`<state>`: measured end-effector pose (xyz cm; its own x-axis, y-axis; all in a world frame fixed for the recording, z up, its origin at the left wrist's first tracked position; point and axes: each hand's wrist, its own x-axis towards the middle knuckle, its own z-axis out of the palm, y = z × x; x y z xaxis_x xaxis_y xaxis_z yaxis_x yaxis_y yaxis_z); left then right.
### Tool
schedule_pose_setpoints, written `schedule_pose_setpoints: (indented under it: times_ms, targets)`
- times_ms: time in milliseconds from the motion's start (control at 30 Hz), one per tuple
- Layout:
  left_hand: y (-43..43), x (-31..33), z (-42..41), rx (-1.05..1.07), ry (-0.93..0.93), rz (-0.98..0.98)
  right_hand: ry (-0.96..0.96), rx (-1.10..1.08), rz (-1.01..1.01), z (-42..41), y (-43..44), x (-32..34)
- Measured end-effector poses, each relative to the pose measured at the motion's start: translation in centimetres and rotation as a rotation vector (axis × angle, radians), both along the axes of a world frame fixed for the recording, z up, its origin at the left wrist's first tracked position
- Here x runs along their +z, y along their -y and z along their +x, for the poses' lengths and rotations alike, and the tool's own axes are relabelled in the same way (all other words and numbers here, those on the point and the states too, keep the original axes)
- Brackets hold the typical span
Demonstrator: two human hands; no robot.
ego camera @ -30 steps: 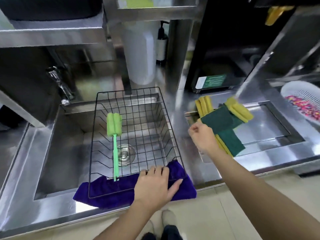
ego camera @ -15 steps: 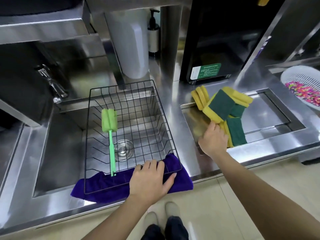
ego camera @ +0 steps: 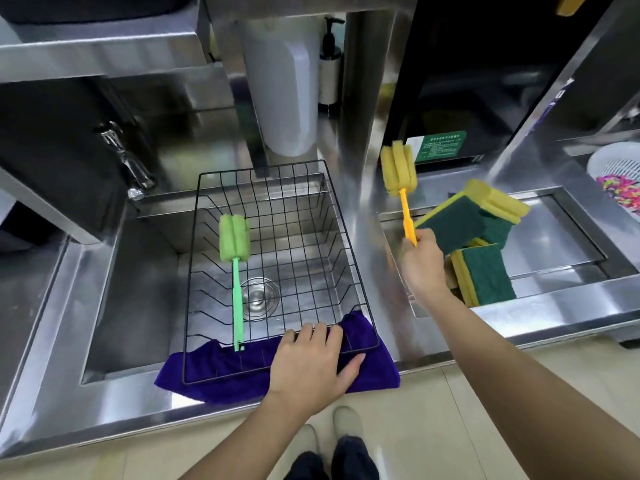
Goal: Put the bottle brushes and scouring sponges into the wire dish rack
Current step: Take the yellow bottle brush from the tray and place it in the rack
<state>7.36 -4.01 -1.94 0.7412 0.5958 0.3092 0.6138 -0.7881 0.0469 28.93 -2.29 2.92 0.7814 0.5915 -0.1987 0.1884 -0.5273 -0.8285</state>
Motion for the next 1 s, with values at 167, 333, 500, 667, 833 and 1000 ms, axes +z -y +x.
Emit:
schedule_pose_setpoints:
  times_ms: [167,333,500,667,833,1000]
  targets:
    - [-0.7,0.6,-1.3,0.033,0.002,0.000,-0.083,0.134,0.248,-2.8,-2.8,2.1]
    - [-2.5,0.3,-5.7,0.102,0.019,0.033,-0.099,0.245,0.256,-5.7,-4.8,2.8]
    - [-2.9,-0.6,-7.3,0.095,0.036,0.107,-0.269,0.339,0.077,-9.2,-6.2,1.6]
    - [-2.7,-0.8,-7.1,0.114,0.065,0.113,-0.267,0.475,-0.030,-12.7,-6.9,-0.6]
    - [-2.7,-0.9,-6.9,0.141,0.069,0.114,-0.147,0.624,-0.176,-14.4,-7.7,-2.4]
    - [-2.7,-1.1,-7.0,0.146,0.072,0.116,-0.167,0.772,-0.327,-15.5,-7.8,-3.6]
